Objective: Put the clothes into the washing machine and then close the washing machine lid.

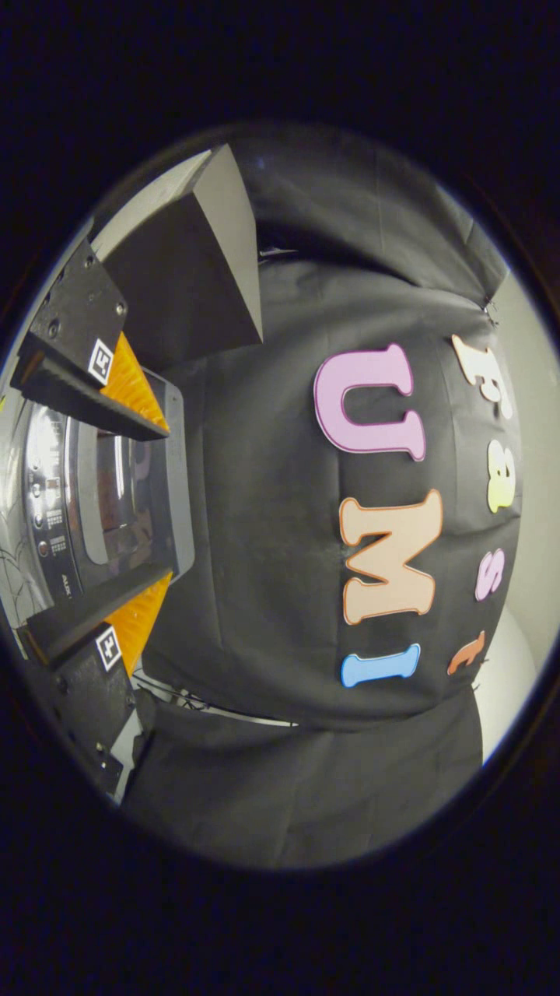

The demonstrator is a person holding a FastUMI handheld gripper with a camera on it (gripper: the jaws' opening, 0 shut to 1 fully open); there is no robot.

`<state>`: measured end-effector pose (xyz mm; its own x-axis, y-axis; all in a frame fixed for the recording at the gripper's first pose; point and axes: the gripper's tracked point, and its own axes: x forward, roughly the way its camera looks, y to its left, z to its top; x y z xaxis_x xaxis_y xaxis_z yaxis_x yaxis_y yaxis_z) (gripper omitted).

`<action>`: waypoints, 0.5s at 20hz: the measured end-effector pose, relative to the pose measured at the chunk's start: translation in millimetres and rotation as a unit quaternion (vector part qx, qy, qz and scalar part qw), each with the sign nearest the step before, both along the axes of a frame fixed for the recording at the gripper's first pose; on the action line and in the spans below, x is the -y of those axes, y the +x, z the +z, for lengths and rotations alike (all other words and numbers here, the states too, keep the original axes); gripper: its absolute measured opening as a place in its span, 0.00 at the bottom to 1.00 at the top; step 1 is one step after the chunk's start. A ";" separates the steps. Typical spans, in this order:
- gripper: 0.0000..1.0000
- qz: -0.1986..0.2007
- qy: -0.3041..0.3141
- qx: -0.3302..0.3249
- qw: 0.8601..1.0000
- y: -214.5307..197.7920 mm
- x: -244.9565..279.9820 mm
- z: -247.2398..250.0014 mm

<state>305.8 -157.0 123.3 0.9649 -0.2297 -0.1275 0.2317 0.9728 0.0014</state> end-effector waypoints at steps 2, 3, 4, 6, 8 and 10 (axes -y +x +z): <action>0.97 0.009 -0.008 -0.010 1.000 -15.3 -4.9 5.2; 0.97 0.015 -0.010 -0.005 1.000 -22.9 -7.3 11.5; 0.97 0.018 -0.006 0.003 1.000 -30.5 -8.4 18.0; 0.97 0.023 0.011 0.011 1.000 -44.3 -7.8 23.1; 0.97 0.028 0.031 0.026 0.999 -56.6 -7.1 32.2; 0.97 0.037 0.048 0.035 0.998 -68.5 -7.6 36.3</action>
